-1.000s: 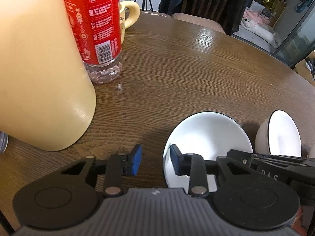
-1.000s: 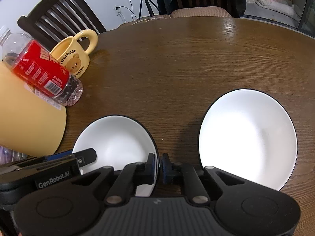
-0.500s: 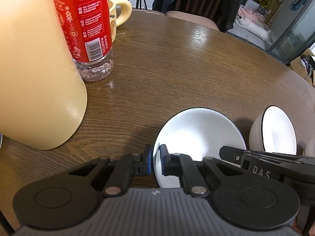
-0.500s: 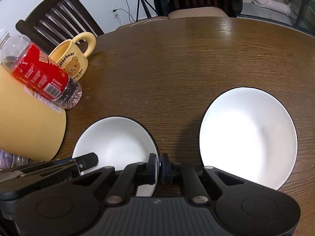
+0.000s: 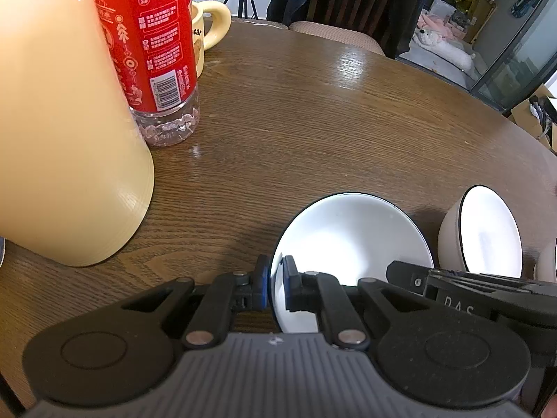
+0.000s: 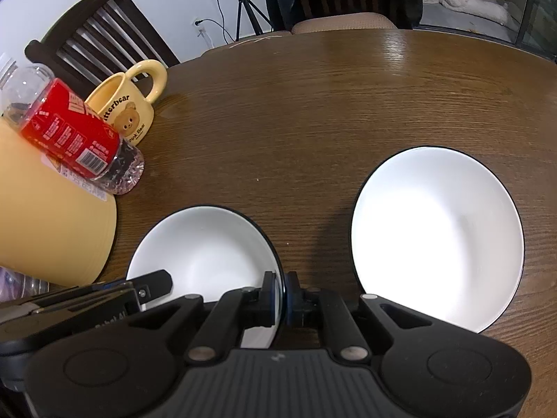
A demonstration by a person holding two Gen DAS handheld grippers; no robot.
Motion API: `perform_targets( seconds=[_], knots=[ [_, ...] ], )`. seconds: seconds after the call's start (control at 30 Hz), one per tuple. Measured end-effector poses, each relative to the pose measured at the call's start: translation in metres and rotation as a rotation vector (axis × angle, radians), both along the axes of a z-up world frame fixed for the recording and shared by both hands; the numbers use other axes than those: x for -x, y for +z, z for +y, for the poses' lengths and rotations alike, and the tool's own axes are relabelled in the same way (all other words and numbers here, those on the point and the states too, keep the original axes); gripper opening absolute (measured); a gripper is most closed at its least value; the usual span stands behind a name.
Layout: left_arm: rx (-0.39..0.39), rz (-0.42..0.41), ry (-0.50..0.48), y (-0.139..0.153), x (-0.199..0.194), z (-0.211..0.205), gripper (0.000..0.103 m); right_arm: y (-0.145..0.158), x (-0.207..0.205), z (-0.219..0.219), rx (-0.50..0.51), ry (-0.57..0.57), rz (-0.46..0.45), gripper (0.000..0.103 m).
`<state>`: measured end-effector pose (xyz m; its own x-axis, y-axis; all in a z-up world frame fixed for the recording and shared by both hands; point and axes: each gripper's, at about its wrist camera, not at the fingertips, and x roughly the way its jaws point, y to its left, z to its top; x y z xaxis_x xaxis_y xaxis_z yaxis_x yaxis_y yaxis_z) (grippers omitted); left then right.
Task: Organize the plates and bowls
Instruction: 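Lift the bowl with the left tool while the right tool lifts its bowl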
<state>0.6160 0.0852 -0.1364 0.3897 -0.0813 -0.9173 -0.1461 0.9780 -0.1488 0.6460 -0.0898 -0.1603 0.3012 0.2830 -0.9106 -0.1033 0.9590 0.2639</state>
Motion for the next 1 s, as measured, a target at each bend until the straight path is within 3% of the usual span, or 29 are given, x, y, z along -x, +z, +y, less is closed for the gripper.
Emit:
perform_targets(
  seconds=[0.47,1.0],
  knots=[
    [-0.004,-0.032,0.011,0.019,0.016,-0.004,0.009,0.019,0.016,-0.006,-0.009,-0.010,-0.030,0.006],
    [-0.004,-0.060,0.075,0.049,0.066,-0.009,0.009,0.049,0.057,-0.011,-0.020,0.043,-0.061,0.006]
  ],
)
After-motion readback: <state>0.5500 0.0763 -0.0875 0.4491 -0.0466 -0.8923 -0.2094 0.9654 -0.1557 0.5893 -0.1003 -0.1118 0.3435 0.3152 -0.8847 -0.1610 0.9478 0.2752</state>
